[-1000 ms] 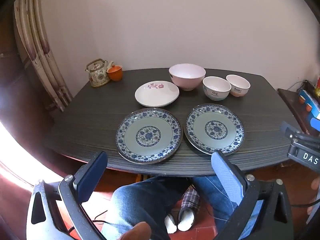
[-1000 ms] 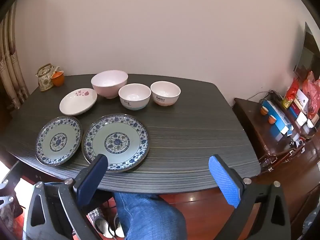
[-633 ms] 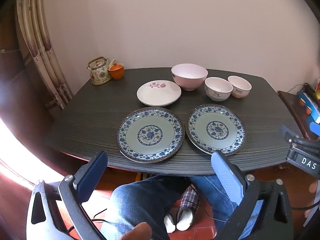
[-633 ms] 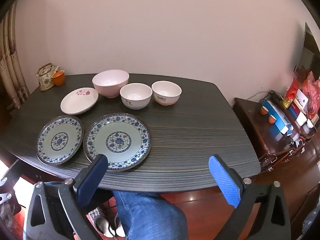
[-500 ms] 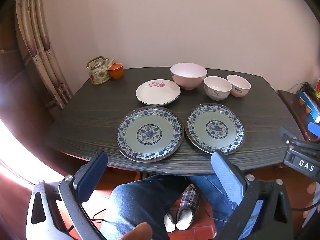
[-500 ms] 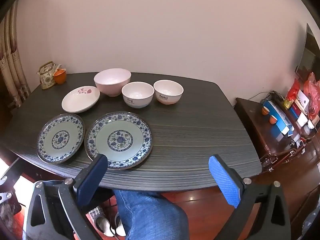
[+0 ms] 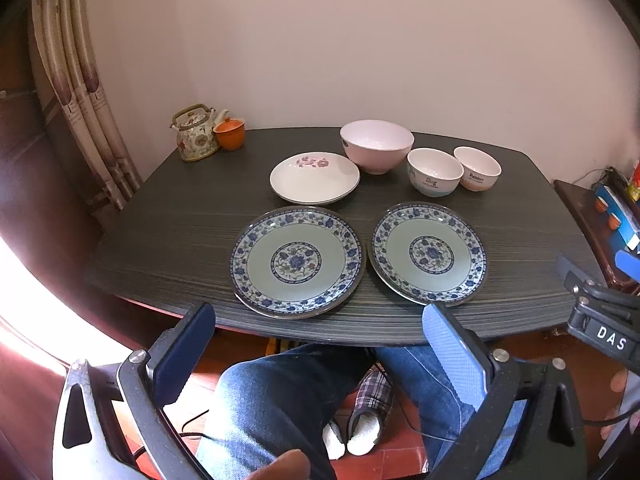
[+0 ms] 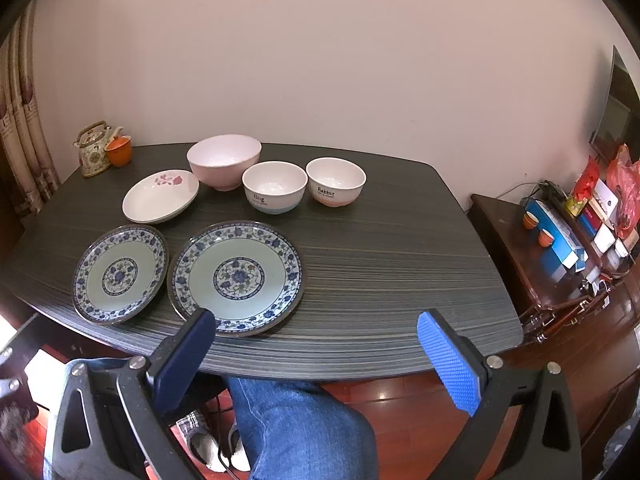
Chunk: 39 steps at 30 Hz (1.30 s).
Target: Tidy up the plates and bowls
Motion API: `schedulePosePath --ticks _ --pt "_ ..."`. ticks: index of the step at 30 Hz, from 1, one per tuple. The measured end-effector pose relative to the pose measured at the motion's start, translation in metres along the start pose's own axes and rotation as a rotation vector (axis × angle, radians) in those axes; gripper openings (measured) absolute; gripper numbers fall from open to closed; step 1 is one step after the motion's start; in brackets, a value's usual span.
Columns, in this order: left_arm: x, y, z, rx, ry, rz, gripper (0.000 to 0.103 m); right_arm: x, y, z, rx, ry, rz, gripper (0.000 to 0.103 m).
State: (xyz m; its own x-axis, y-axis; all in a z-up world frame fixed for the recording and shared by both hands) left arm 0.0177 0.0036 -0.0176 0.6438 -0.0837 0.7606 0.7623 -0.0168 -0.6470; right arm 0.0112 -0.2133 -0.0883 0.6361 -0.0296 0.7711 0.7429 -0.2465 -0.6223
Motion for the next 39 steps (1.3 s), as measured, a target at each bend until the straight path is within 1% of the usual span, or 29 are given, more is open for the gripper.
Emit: schedulePosePath --ticks 14,16,17,20,22,26,29,32,35,39 --pt "-0.001 0.001 0.004 -0.009 0.008 0.003 0.103 -0.002 0.001 0.004 0.011 -0.011 0.004 0.103" --pt "0.000 0.001 0.013 -0.032 0.020 0.000 0.103 -0.002 0.002 0.004 0.015 -0.011 0.007 0.103" --pt "0.002 0.001 0.023 -0.038 0.027 -0.016 0.103 -0.002 0.002 0.004 0.015 -0.013 0.004 0.103" --pt "0.010 0.003 0.055 0.020 0.026 -0.045 0.103 -0.002 0.005 0.002 0.005 -0.020 -0.009 0.103" --pt "0.018 0.006 0.072 0.048 0.015 -0.062 0.103 -0.003 0.015 0.002 0.005 -0.011 0.000 0.103" --pt "0.031 0.025 0.088 0.057 0.007 -0.057 0.103 -0.004 0.041 0.008 0.026 0.005 0.036 0.103" --pt "0.035 0.046 0.089 0.063 0.016 -0.035 0.103 -0.004 0.060 0.012 0.028 -0.001 0.056 0.103" --pt "0.037 0.068 0.087 0.060 0.004 -0.014 0.103 -0.004 0.077 0.013 0.031 0.004 0.082 0.103" --pt "0.035 0.086 0.084 0.044 -0.008 0.013 0.103 -0.005 0.090 0.014 0.026 0.003 0.094 0.103" --pt "0.028 0.098 0.082 0.044 0.013 0.032 0.103 -0.009 0.103 0.013 0.022 0.010 0.117 0.103"
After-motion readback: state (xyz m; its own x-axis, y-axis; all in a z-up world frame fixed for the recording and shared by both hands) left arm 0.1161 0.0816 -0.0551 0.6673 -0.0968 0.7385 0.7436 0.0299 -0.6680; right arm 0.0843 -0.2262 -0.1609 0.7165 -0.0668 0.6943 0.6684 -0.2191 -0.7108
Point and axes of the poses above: each gripper's, at about its wrist camera, not at the fingertips, and y roughly the way its jaws point, z to its left, x to its top, the point moved 2 cm from there along y, roughly the way its jaws point, and after that the axes turned 7 degrees about -z, right-handed, at the moved point
